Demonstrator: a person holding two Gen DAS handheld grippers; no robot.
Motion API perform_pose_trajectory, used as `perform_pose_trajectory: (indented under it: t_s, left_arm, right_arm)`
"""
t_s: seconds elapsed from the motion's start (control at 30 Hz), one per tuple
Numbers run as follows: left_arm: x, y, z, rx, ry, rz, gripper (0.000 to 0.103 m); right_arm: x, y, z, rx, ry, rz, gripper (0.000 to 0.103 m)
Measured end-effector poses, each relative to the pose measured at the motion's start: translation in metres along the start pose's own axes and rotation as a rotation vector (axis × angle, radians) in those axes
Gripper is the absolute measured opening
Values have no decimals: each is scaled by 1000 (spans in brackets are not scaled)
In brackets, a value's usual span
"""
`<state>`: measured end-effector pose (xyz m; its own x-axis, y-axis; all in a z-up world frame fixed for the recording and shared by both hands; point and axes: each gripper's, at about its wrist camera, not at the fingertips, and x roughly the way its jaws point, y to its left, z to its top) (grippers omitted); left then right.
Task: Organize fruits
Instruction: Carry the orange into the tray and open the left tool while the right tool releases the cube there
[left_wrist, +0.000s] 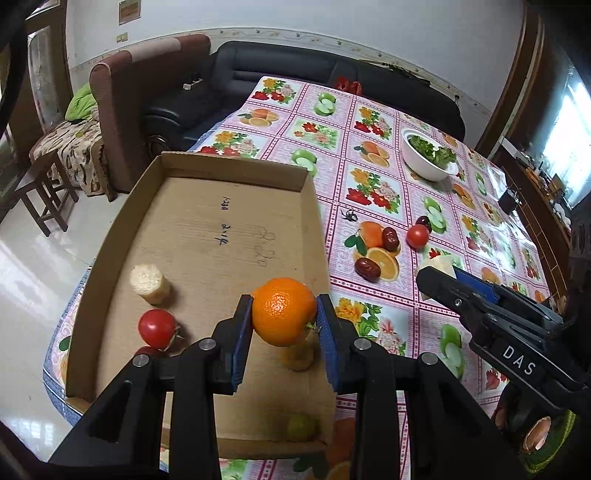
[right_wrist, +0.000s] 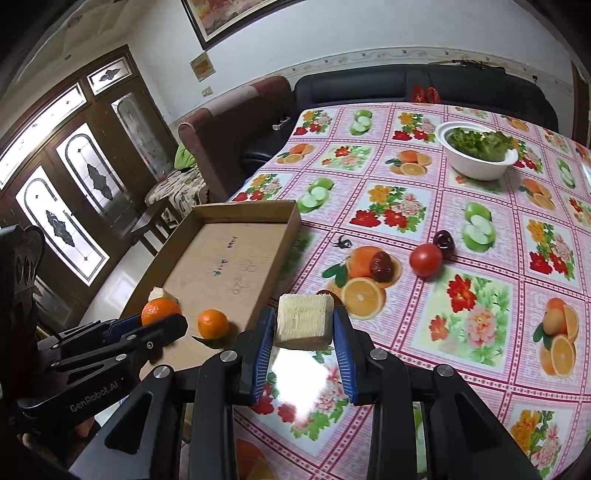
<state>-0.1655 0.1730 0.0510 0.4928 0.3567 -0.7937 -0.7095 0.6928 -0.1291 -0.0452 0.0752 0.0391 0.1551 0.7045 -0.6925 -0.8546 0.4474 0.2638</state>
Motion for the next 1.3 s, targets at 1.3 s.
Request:
perform_pose_trajectory:
  t_s: [1.3]
  left_arm:
    - [76,106,53,-189,110,129,32]
  right_arm:
    - [137,85,32,-142,170,78,32]
